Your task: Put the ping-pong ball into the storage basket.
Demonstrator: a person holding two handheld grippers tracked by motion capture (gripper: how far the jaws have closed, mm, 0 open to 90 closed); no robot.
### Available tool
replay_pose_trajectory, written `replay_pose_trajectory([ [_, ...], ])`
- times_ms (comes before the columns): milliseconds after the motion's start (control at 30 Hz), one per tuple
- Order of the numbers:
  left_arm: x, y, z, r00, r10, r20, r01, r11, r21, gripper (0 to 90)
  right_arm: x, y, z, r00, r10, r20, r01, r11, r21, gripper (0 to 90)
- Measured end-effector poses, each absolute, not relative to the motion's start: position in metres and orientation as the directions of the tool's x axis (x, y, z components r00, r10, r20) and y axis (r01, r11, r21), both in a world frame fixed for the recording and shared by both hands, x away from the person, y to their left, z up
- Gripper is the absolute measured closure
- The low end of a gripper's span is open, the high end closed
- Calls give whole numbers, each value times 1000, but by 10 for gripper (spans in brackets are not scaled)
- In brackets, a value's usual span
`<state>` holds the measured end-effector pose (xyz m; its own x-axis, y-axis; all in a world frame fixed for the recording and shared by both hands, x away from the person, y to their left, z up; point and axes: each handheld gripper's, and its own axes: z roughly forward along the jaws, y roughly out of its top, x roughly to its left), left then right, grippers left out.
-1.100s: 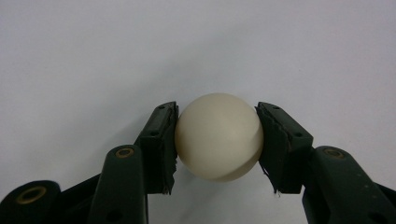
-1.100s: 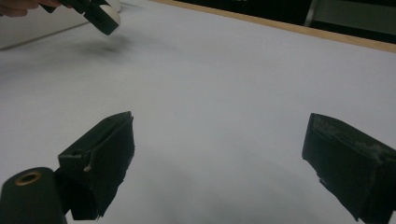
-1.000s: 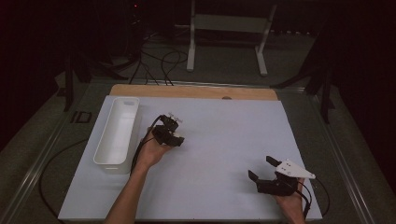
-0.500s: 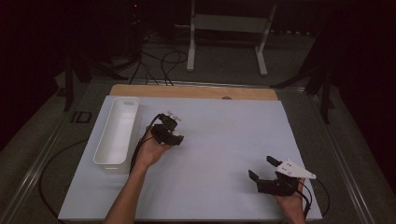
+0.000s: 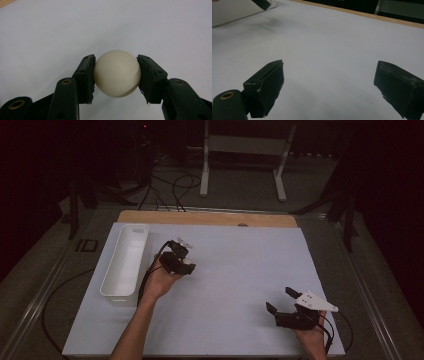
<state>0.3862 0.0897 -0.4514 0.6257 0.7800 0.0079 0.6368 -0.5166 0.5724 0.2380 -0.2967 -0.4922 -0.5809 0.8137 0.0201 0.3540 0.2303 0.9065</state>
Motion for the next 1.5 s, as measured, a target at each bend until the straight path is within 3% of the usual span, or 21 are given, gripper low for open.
replay_pose_trajectory([
  [1500,381,96,-436,613,790,17,630,-501,593,508,238,-297,-493,-583,812,20,353,231,907,87],
])
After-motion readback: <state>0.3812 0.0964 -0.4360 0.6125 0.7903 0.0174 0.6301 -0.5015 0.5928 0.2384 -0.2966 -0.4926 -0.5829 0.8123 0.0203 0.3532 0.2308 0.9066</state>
